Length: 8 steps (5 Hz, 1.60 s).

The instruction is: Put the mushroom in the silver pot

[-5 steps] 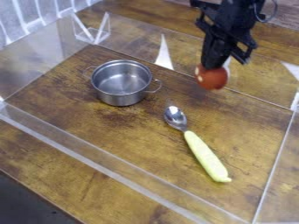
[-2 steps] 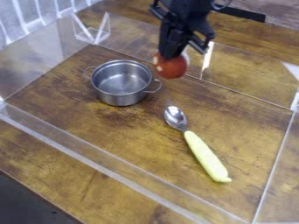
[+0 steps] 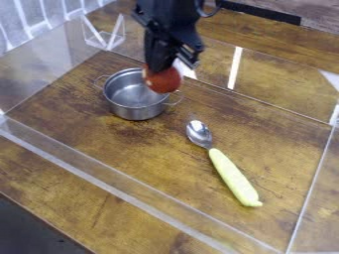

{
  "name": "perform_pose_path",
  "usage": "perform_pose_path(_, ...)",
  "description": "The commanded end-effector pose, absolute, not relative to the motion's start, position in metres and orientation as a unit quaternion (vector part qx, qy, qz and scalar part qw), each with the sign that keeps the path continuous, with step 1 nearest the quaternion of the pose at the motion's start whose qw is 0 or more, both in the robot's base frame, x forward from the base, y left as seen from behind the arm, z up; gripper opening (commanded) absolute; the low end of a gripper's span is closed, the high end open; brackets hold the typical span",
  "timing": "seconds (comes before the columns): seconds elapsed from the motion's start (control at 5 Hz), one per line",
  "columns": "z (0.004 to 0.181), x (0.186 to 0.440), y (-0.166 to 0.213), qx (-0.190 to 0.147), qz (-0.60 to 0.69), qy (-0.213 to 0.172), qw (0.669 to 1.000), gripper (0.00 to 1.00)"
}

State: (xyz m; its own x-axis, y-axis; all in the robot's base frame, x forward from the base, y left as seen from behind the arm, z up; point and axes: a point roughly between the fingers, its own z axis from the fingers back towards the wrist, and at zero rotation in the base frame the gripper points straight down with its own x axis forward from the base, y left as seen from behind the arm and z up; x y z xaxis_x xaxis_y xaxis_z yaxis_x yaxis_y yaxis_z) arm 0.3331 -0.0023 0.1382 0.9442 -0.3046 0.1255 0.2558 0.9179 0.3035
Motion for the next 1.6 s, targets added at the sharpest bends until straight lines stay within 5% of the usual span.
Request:
perform_pose_path(0.0, 0.159, 0.326, 0.020, 0.141, -0.155, -0.141, 0.968, 0.00)
perform_pose_path(0.2, 0.155, 0.327, 0.033, 0.128, -0.183, -0.156, 0.962, 1.00)
perform_pose_path(0.8, 0.136, 0.351, 0.050, 0.110, -0.093, -0.152, 0.978, 1.00)
perform_pose_path(1.4, 0.096, 0.375, 0.062, 0.090, -0.082, -0.138, 0.983, 1.00)
